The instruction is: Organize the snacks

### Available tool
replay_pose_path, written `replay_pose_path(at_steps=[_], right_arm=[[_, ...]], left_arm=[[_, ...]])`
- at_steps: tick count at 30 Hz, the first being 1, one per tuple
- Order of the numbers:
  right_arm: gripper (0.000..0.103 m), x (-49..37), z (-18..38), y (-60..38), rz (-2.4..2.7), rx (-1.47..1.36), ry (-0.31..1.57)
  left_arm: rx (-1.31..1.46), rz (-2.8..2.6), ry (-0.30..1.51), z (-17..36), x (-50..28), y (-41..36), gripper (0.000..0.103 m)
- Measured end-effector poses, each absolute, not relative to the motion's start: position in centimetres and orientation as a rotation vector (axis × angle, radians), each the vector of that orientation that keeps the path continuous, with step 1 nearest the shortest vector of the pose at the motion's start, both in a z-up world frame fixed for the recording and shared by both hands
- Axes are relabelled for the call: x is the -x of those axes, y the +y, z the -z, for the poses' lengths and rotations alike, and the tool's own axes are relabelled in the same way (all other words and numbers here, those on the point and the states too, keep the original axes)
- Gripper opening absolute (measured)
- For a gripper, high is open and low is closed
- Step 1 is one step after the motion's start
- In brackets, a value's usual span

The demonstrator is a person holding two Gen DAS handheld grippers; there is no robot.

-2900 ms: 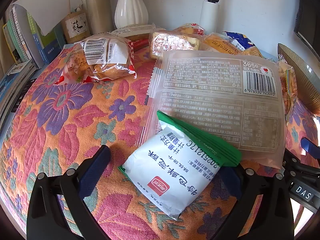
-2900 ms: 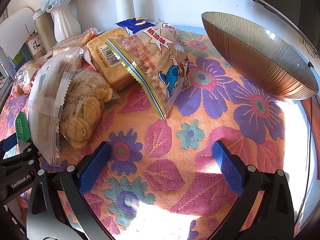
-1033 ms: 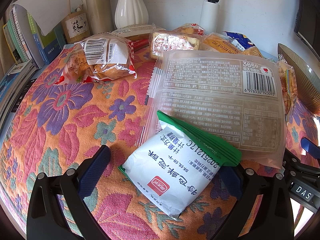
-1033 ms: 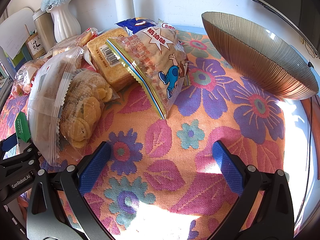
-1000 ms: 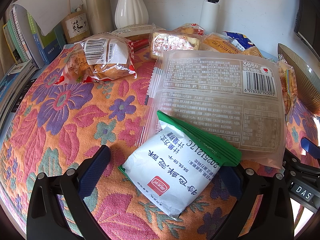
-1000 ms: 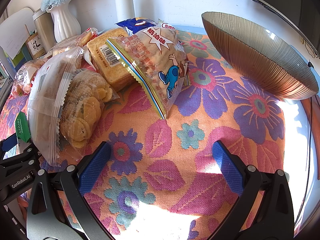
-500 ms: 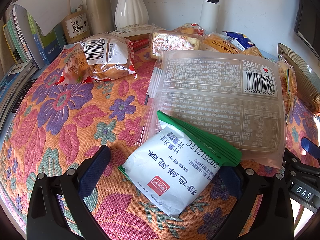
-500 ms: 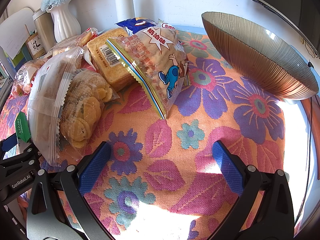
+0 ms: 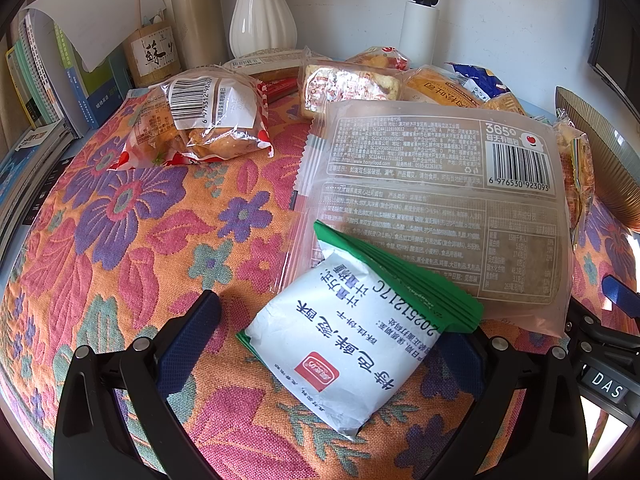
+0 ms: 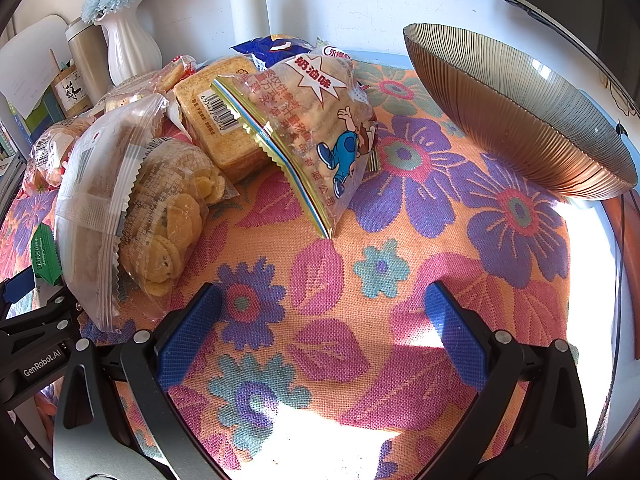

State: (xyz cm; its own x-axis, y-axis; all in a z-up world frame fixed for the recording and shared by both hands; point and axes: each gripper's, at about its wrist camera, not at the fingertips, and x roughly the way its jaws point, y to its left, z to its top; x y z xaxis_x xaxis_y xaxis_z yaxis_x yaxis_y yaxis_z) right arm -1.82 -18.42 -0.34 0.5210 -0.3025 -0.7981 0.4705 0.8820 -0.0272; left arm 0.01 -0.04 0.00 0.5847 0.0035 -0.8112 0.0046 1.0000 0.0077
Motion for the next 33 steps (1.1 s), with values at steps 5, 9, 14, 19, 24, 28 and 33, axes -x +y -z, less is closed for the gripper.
replay_pose_path(at_steps=[5,9,14,19,24,28,33], right_arm=[[0.100,1.82,0.34,-18.42,0.467,-0.202,0.912],[0.100,1.82,0.33,-18.43,0.467,-0.202,0.913],[0.100,1.81,0.30,-18.42,0.467,-0.202,0.913],[0.100,1.83,0.29,-18.41,0.467,-0.202,0.913],[0.100,1.82,0.29,-18.44,0.467,-0.202,0.913],[0.100,1.77,0.28,-18.38,0.475,-0.201,0.913],[0.100,1.67,0.35,-18.42,0.475,-0.207,0.912]], left_arm=[[-0.010,0.000,0.946,-0.14,0.01,-0.09,0.098],[-0.007,-0.001,0.946,-0.64,0.34,-0.08,0.098],[-0.007,-0.001,0.946,-0.49,0.17,-0.02,0.098],[-0.006,0.000,0.946,-0.05,0.12,0.09,0.098],[-0.006,-0.001,0.946,-0.03,0.10,0.06,0.098],[-0.006,0.000,0.946,-0.03,0.09,0.06,0.098],[-0.005,0.001,0.948,0.03,0.10,0.08,0.098]])
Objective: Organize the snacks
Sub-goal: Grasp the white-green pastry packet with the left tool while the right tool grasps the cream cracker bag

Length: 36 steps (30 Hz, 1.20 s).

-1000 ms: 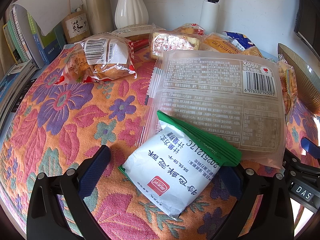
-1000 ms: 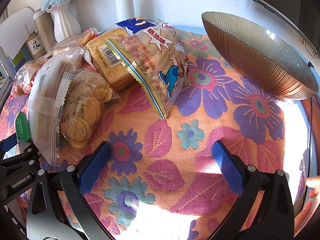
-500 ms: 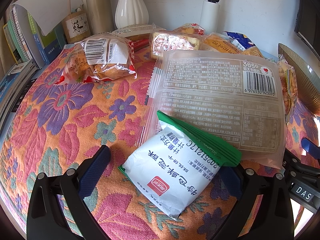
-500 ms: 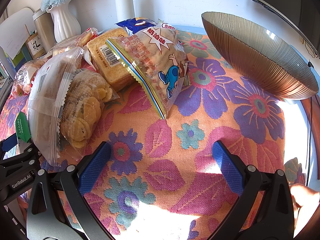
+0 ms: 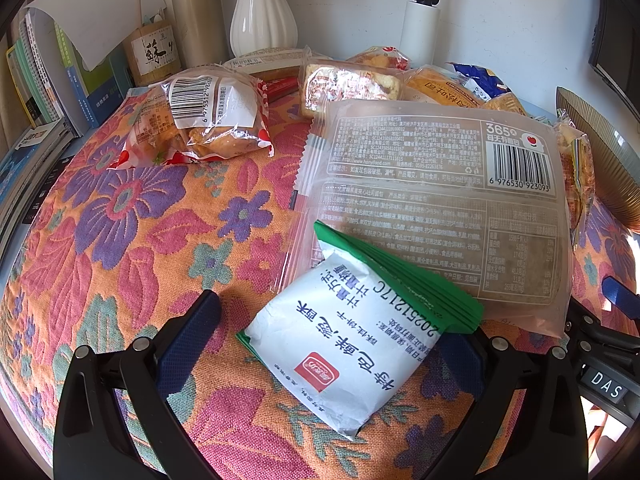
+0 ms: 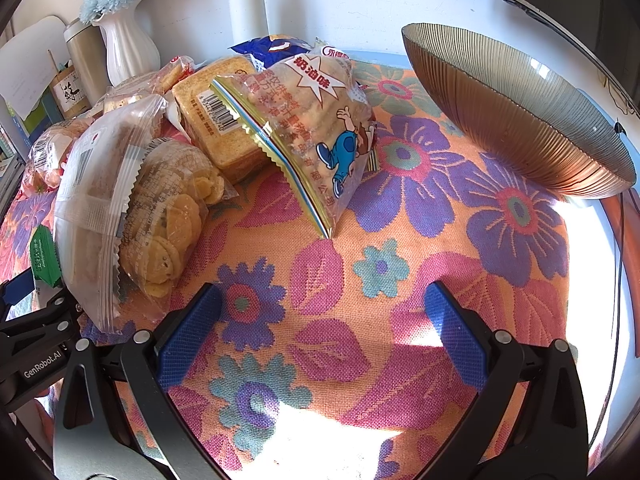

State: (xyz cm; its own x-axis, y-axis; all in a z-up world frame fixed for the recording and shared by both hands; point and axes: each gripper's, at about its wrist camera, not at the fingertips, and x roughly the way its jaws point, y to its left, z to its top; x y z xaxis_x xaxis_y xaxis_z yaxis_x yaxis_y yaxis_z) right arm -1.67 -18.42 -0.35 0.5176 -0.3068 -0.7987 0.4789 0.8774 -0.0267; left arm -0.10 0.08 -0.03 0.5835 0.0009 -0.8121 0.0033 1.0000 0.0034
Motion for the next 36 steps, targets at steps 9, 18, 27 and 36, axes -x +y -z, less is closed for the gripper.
replay_pose_path(at_steps=[9,18,27,36], right_arm=[[0.100,3.9,-0.7,-19.5,0.353,-0.261,0.871],[0.100,6.9,-2.3,-22.6,0.224,-0.476,0.750],[0.100,1.8,-3.6,-25.6,0.139,-0.638,0.669],[0.096,-2.9,-1.4,-28.3,0.212,-0.741,0.687]], left_arm=[[0.070,0.099,0.955,-0.6,2.7,2.9,0.098],[0.040,0.214,0.957,-1.7,2.1,3.6,0.098],[-0.058,0.296,0.972,-0.7,0.7,1.9,0.098],[-0.084,0.248,0.915,-1.1,-0.1,1.5,0.050]])
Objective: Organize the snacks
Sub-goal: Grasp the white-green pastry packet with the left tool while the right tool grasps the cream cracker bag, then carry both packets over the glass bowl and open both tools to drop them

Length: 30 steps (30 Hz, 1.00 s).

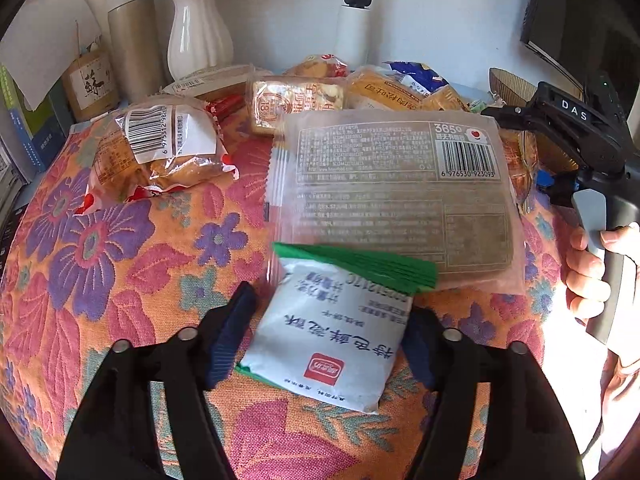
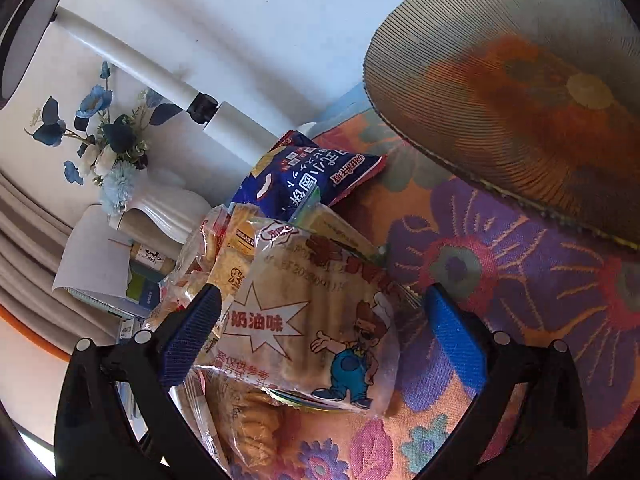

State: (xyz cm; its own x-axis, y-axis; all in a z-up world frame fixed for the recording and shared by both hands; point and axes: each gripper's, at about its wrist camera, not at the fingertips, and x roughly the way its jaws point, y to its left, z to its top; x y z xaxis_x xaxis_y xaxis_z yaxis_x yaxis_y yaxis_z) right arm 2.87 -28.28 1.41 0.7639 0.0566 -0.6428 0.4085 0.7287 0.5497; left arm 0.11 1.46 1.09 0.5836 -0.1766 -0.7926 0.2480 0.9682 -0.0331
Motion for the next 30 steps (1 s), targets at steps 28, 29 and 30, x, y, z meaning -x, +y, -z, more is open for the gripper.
replay_pose_path(at_steps=[28,29,30], right_arm=[[0.058,1.8,-11.6,-28.1,0.105,-0.628,0.449],[0.058,1.8,-12.2,-28.7,0.113,-0.622,0.443],[0.058,1.8,-12.9,-29.4,0.119,-0.618,0.441]], left_arm=[[0.069,0.209,0.775,-10.9,-2.2,-1.4,0.049],[0.066,0.216,0.769,-11.5,-2.8,-2.3,0.049],[0.069,0.232,0.766,-11.9,-3.4,-3.3,0.049]])
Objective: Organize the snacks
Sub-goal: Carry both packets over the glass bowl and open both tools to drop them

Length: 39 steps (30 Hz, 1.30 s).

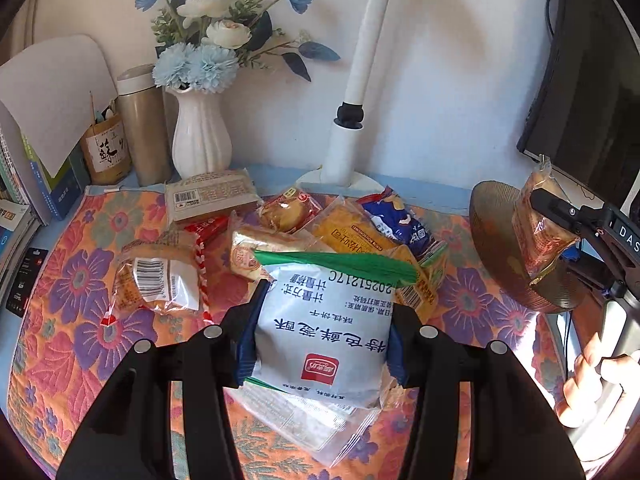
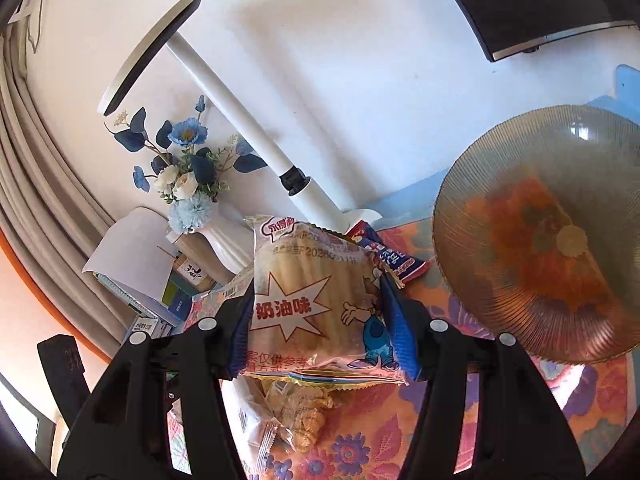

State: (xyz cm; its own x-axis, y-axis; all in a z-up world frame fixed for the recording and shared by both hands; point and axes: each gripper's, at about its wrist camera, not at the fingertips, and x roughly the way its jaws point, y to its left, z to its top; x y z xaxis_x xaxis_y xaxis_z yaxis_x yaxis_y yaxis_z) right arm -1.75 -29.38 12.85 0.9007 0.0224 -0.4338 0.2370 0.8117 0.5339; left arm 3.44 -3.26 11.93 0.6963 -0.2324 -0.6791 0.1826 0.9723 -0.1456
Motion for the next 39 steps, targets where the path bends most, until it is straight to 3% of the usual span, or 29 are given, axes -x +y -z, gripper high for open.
replay_pose_path(at_steps=[9,17,19,20,21,22,27,39], right_arm=[[0.058,2.4,-15.5,-37.4,0.306,-0.541,0.479],[0.059,3.1,-14.4,-45.0,0.469,-0.516,0.564],[0.062,2.5,-13.5,-46.1,0.476,-0.504,0.632],[0.081,2.4,-13.0,-46.6,0.480,-0.496,0.660],[0.095,2.4,-12.7,-46.9,0.482,-0.489,0.669],[0.100,2.7,-12.6,-47.2,0.485,-0.482,0.663],[0.100,3.3,-12.8,-47.1,0.477,-0.546,0.635],[0.100,1.3,-16.9,-39.1,0.375,-0.483,0.586]], left_arm=[[0.033,0.401,0.756,-14.2,-8.4,-15.1,0.049],[-0.100,0.572,0.815,-11.6,-10.5,-27.4,0.051],[-0.129,0.605,0.873,-10.2,-10.8,-29.2,0.064],[-0.136,0.604,0.897,-9.6,-11.0,-29.7,0.094],[-0.139,0.599,0.907,-9.2,-11.0,-29.9,0.098],[-0.147,0.589,0.920,-8.9,-11.0,-30.0,0.098],[-0.135,0.519,0.958,-8.6,-11.4,-27.8,0.098],[-0.050,0.388,0.883,-13.5,-10.7,-18.3,0.098]])
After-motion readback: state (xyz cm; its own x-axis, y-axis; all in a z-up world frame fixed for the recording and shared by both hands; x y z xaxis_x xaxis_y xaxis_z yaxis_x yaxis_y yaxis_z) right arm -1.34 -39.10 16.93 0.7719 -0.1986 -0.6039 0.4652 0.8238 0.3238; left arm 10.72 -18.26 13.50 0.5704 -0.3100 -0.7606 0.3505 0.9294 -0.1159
